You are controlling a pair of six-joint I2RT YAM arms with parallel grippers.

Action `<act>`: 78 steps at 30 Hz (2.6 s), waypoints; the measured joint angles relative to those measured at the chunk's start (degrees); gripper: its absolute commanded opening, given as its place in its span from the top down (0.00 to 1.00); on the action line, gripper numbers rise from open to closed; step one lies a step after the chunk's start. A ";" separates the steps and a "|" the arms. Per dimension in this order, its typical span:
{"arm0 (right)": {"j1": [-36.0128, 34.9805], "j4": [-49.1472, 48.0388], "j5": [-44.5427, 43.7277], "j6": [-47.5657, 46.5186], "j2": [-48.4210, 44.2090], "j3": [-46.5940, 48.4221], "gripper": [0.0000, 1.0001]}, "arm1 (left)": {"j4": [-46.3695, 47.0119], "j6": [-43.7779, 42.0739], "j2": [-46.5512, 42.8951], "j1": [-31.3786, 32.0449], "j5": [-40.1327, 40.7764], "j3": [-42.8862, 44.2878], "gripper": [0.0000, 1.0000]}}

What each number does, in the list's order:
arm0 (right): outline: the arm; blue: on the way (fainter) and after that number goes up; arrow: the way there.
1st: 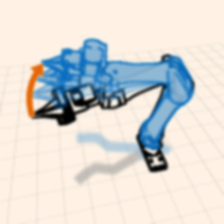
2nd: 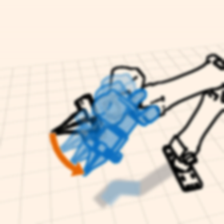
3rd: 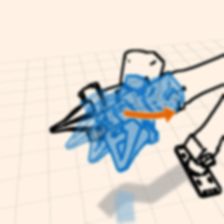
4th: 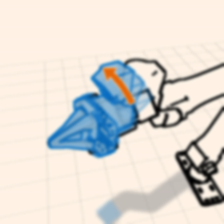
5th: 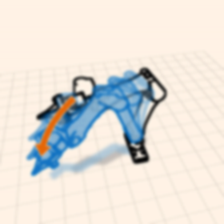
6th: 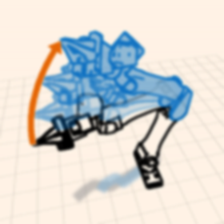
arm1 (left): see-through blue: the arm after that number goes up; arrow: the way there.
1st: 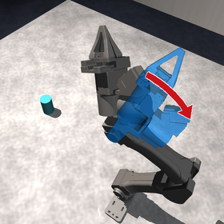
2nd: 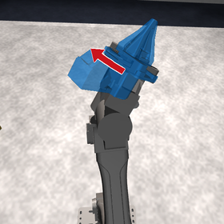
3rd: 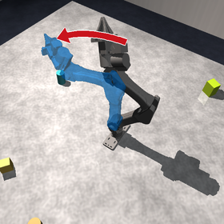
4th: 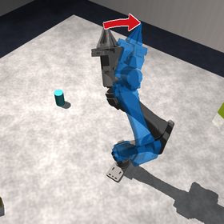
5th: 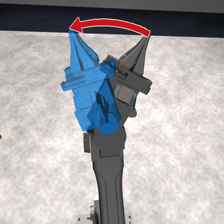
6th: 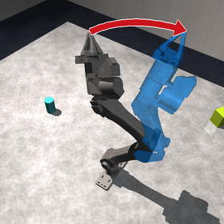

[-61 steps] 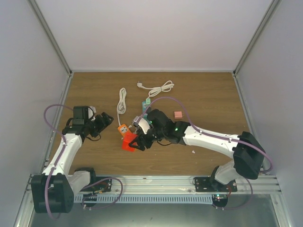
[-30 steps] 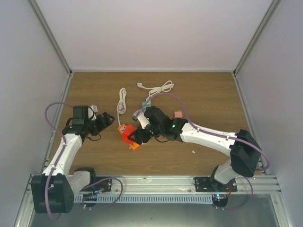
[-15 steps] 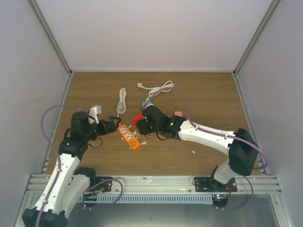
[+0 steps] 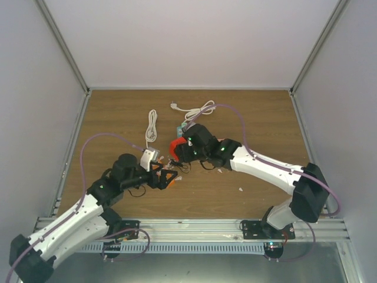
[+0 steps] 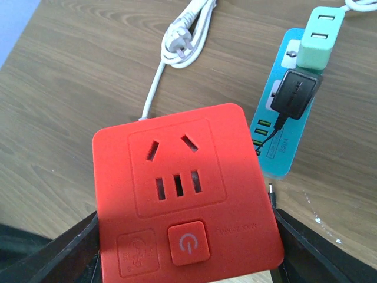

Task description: Insert the plug

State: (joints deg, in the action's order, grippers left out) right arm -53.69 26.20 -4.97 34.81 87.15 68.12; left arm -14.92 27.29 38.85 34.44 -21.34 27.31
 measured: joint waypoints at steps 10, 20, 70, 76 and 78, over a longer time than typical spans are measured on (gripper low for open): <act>3.13 0.00 12.26 -1.84 -3.23 -1.92 0.99 | 4.85 -6.56 3.56 16.83 18.73 -0.42 0.01; 3.15 2.29 17.92 -3.48 -7.96 -5.55 0.99 | 5.22 -10.43 7.34 19.34 31.21 0.76 0.01; 13.70 -21.79 36.72 -11.39 -38.23 -26.86 0.00 | 18.69 -14.75 2.73 20.41 -6.99 2.56 0.83; 13.75 -25.94 46.95 -14.03 -45.42 -29.49 0.00 | 23.32 -11.98 4.37 18.03 -16.00 2.34 0.87; 13.75 -27.50 49.92 -14.40 -46.90 -29.94 0.01 | 24.83 -10.99 5.25 16.48 -18.38 2.36 0.87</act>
State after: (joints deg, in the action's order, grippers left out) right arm -39.94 -1.30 44.95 20.40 40.25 38.17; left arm 9.91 16.29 44.10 50.92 -39.72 29.67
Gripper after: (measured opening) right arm 0.995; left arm 0.669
